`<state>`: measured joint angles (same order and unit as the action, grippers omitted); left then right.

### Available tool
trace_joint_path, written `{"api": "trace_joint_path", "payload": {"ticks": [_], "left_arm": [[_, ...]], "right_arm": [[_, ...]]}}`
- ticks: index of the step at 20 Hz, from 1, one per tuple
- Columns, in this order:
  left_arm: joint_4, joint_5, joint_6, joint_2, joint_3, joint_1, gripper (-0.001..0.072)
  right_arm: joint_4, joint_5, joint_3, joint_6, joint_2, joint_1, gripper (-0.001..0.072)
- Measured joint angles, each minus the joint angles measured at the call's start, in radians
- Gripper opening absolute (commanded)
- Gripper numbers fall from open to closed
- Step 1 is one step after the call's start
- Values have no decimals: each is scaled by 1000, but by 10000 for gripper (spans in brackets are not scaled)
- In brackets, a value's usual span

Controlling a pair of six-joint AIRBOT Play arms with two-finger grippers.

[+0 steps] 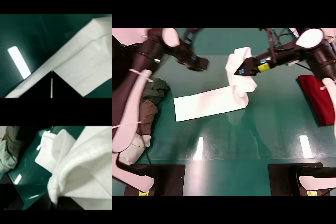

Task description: Fold the shirts.

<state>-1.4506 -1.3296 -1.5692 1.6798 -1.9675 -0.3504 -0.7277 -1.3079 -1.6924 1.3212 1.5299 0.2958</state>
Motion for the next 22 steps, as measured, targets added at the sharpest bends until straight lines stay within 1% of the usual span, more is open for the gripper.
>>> {"api": "trace_joint_path", "payload": {"ticks": [4,9,15,16,17,18,19,22], "left_arm": [[-121,-67,18,-163,-9,87,29],[-185,-98,29,-317,-11,162,28],[-211,-148,32,-378,-8,182,29],[-211,-155,32,-381,-8,182,29],[-213,-161,32,-383,-7,183,29],[-214,-168,32,-384,-7,183,29],[-214,-173,32,-385,-7,184,29],[-212,-193,32,-387,-6,185,29]], "right_arm": [[-1,2,-139,13,138,111,16],[-5,37,-291,27,317,248,16],[-6,157,-316,31,444,359,28],[-5,178,-324,31,463,376,141],[0,205,-330,25,480,395,365],[14,235,-334,9,492,414,530],[35,268,-337,-9,503,434,609],[109,367,-343,-87,515,489,610]]}}
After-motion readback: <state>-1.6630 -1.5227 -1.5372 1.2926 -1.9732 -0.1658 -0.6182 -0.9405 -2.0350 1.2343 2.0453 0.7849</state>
